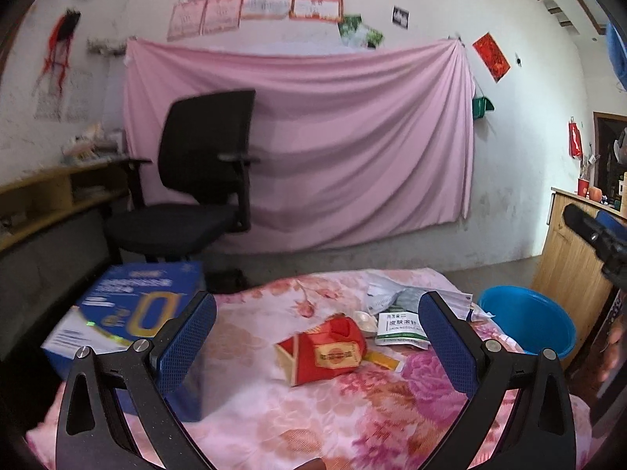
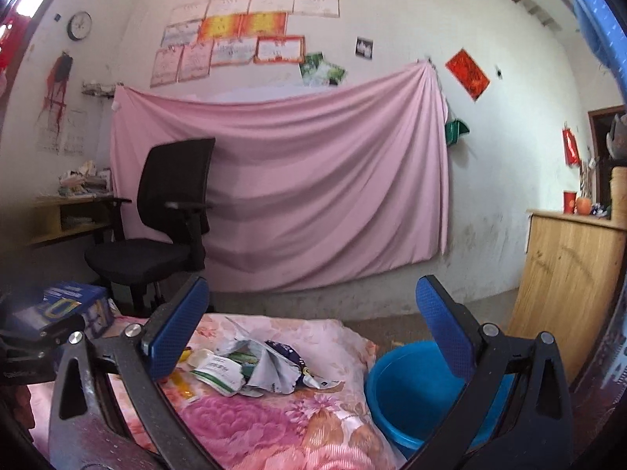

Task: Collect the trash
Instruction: 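Reach the left tool to the red packet while the right tool grasps the white bag, then lift the red packet and white bag and carry both over the blue basin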

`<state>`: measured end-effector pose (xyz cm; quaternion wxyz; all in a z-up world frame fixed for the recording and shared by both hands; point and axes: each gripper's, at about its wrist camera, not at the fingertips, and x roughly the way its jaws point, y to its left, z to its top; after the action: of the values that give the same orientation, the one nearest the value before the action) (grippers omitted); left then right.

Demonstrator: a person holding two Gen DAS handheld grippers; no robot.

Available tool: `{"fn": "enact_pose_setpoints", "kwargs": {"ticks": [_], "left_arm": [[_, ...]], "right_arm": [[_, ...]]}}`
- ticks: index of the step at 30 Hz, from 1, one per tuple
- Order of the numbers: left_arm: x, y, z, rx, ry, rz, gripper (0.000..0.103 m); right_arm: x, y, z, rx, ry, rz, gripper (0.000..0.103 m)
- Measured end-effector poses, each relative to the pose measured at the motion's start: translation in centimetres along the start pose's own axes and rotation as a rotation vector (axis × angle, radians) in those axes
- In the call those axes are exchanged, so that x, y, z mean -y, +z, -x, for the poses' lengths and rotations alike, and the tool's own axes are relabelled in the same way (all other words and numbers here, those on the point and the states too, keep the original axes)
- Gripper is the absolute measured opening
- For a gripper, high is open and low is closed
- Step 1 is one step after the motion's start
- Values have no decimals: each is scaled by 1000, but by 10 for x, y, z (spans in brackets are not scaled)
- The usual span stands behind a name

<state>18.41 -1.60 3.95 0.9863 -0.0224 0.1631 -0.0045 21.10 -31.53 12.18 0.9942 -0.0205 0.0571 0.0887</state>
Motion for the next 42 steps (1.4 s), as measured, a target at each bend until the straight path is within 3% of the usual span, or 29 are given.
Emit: {"fn": "enact_pose_setpoints", "kwargs": {"ticks": [12, 15, 20, 22, 24, 29, 31, 32, 35, 42], "left_arm": [[-6, -17, -94, -326, -23, 59, 101], [-9, -24, -105, -378, -17, 65, 101], [-15, -33, -128, -472, -18, 107, 100], [-17, -36, -135, -498, -32, 127, 90], [-20, -37, -138, -516, -36, 146, 82], [-25, -41, -138, -539, -64, 187, 76], [-28, -41, -137, -542, -77, 207, 75], [-29, -41, -137, -541, -84, 219, 75], [-31, -39, -134, -529, -100, 238, 71], [-35, -33, -118, -447, -101, 317, 66]], "right_arm": [[1, -42, -103, -351, 126, 57, 103], [-2, -54, -124, -438, 171, 51, 93], [-13, -62, -145, -513, 224, 64, 79], [-19, -65, -152, -538, 241, 78, 71], [-24, -69, -160, -568, 244, 99, 65], [-24, -79, -171, -631, 242, 96, 53], [-23, -81, -172, -651, 247, 94, 34], [-24, -82, -172, -668, 259, 98, 31], [-23, -83, -167, -669, 273, 86, 29], [-28, -69, -142, -546, 325, 62, 29]]}}
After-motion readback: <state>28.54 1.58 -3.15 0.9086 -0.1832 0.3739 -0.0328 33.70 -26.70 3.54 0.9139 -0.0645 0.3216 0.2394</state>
